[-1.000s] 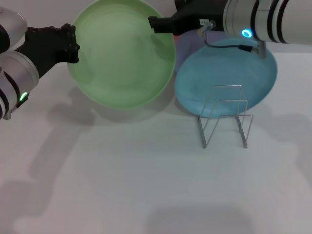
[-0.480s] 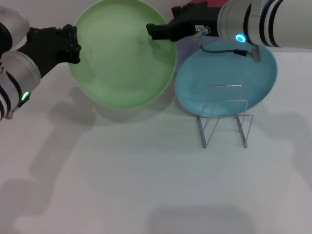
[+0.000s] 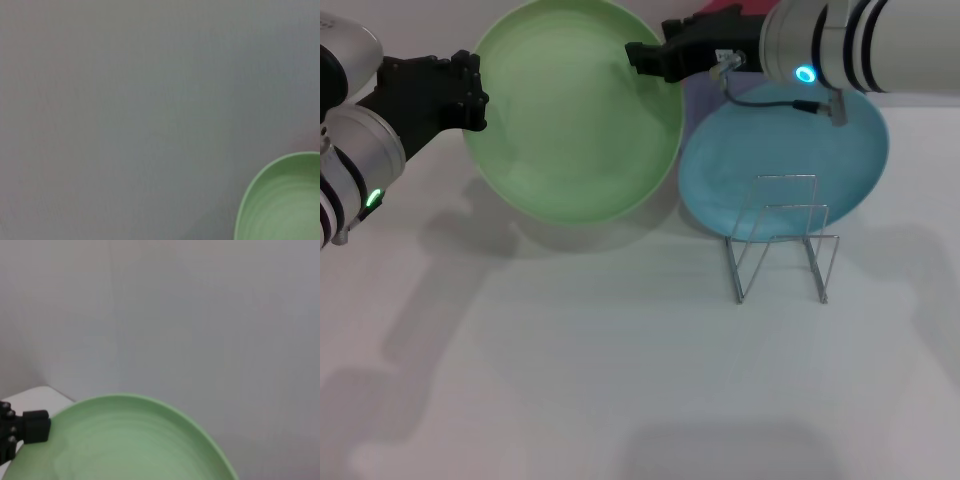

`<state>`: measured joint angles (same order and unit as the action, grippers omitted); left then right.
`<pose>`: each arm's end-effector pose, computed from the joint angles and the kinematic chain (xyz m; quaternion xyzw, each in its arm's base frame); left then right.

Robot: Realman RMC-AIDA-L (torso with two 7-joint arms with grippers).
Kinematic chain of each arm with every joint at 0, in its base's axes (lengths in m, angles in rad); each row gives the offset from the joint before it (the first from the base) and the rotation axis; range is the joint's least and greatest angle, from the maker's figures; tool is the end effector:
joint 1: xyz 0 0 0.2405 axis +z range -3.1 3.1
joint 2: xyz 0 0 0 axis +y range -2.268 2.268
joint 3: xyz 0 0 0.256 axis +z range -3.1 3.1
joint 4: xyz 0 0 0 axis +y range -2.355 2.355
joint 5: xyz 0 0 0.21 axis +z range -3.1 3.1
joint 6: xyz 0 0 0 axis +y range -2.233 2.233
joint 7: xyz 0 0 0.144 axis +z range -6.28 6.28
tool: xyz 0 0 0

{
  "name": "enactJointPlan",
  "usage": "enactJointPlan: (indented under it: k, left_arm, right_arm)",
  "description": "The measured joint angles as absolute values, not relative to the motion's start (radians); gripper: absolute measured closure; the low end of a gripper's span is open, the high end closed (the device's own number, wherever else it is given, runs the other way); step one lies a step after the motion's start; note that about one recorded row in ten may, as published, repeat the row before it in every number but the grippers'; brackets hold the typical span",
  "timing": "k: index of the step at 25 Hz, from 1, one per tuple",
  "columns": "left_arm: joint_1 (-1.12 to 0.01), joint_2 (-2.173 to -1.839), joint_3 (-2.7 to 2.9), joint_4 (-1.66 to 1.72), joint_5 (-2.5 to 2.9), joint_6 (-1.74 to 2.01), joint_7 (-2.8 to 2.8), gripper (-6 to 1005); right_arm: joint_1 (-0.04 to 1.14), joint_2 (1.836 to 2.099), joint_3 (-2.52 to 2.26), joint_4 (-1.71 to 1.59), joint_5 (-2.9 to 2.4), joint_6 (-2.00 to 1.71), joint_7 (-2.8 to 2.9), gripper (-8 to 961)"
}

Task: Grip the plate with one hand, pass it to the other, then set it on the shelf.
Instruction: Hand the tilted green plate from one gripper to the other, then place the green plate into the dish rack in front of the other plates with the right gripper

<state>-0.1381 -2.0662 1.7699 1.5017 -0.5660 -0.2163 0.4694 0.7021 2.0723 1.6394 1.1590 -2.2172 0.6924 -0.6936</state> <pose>-0.1803 0.3662 0.0201 -0.8065 -0.2046 -0.1671 0.5289 0.0929 0.4404 -0.0166 -0.9026 0.2244 0.1441 0.3379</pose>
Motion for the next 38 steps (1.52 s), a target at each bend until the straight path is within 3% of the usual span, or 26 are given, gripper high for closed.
enactJointPlan:
  k: [13,24,32,34,38]
  left_arm:
    - [-0.138,-2.066,1.775,1.502,-0.566,-0.212,0.469,928]
    - [-0.097,-2.062,1.835,1.504,-0.561,-0.061,0.481,923]
    - [-0.086,-2.060,1.855,1.506,-0.558,-0.032,0.483,920]
    - [-0.085,-2.060,1.855,1.507,-0.558,-0.019,0.483,716]
    - [-0.066,-2.062,1.860,1.458,-0.553,0.171,0.497,537]
  right_arm:
    - [0.705,2.073,1.615,1.150,-2.241,0.678,-0.702,815]
    - [0.700,2.074,1.582,1.169,-2.260,0.669,-0.706,935]
    - [0.693,2.074,1.582,1.175,-2.262,0.656,-0.706,935]
    - [0.688,2.074,1.583,1.179,-2.262,0.651,-0.706,935]
    - [0.668,2.075,1.598,1.200,-2.262,0.643,-0.706,935]
